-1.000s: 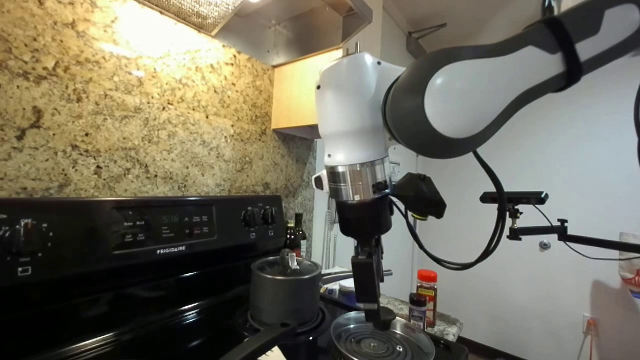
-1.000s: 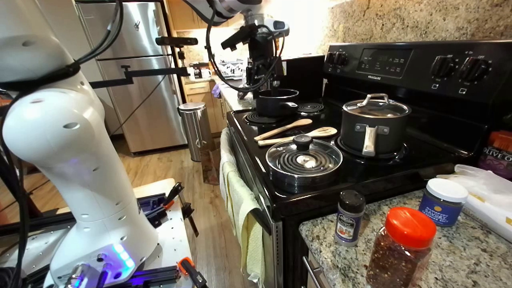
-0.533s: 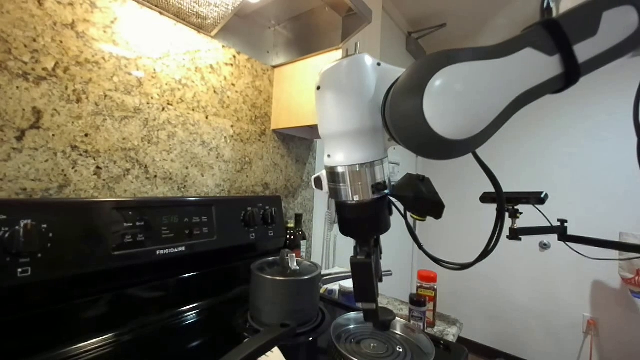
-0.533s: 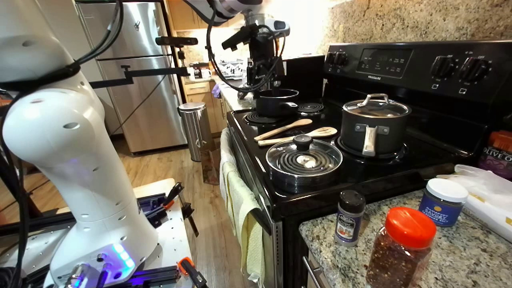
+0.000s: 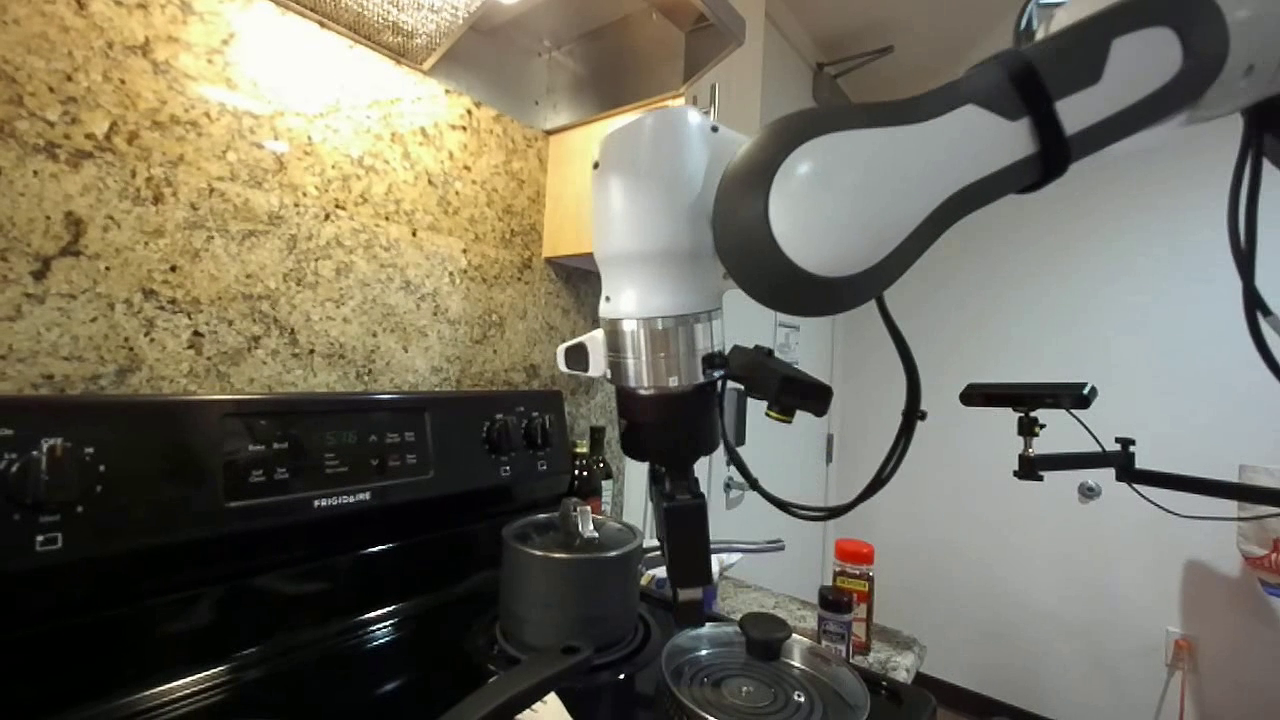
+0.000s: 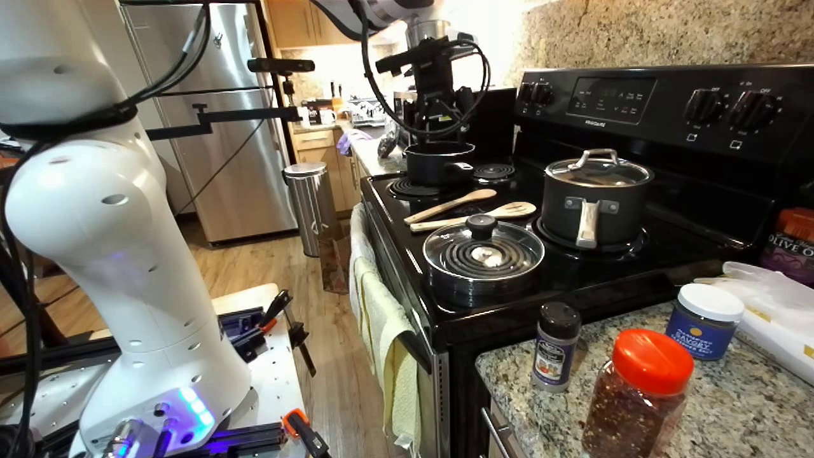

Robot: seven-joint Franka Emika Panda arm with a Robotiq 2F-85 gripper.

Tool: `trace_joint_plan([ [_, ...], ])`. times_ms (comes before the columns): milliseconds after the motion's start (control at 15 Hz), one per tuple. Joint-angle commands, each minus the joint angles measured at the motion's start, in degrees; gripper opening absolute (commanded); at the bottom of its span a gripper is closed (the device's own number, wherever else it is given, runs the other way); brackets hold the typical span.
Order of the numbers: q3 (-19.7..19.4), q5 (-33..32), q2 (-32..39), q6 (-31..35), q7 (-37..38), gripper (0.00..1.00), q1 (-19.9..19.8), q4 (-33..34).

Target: Remove the cooking stick from the pot and put on the stove

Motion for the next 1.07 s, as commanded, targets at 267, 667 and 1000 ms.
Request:
trace_joint_plan([
  [267,0.6,-1.2,14.3,-1.6,-19.4,1.0,1.9,13.5],
  [667,1.6,-4.1,21.6,-5.2,-31.5,1.0,3.2,21.9],
  [1000,1.3,-2.4,20.4,-3.1,-28.5,1.0,2.9,19.2],
])
